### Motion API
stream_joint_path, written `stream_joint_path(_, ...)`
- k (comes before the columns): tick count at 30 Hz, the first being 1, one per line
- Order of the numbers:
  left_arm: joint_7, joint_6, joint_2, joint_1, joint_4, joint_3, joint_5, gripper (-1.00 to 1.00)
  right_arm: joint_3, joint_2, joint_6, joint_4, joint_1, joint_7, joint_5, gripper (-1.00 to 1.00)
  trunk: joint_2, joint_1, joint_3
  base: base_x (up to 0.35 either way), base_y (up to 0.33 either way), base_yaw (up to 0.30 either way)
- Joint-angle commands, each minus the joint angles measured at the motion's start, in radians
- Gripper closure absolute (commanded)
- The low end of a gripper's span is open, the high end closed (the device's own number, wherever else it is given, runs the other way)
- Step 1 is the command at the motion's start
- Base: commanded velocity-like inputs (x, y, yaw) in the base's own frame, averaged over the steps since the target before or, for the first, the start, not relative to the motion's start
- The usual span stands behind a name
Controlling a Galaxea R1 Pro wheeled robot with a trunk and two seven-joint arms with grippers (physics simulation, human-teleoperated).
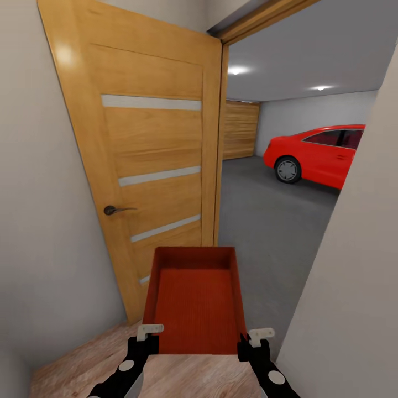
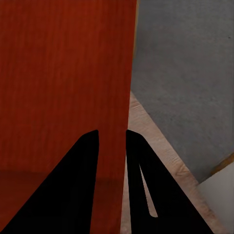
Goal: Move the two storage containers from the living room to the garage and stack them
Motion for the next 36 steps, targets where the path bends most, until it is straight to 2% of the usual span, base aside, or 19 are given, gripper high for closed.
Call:
stream_joint_path(1, 0.055, -0.004, 0.023, -0.001, 0.001, 0.015, 0.0, 1.0, 0.005, -0.001, -0.003, -0.006, -0.002, 0.024, -0.004, 1.0, -0.002, 0.001, -0.002, 0.178, 0.154, 0.0)
stream_joint_path(17, 0.055, -0.002, 0.022, -0.001, 0.001, 0.015, -0.001, 1.0, 0.005, 0.0, -0.003, -0.006, -0.002, 0.024, -0.004, 1.0, -0.002, 0.001, -0.002, 0.234, 0.209, 0.0)
stream_joint_path(31, 0.055, -0.002, 0.021, -0.001, 0.002, 0.015, -0.001, 1.0, 0.005, -0.001, -0.003, -0.006, -0.002, 0.024, -0.005, 1.0, -0.002, 0.001, -0.002, 0.01, 0.01, -0.002)
stream_joint_path(36, 0.055, -0.002, 0.021, -0.001, 0.002, 0.015, -0.001, 1.0, 0.005, -0.001, -0.003, -0.006, -0.002, 0.024, -0.005, 1.0, -0.002, 0.001, -0.002, 0.0, 0.0, -0.177)
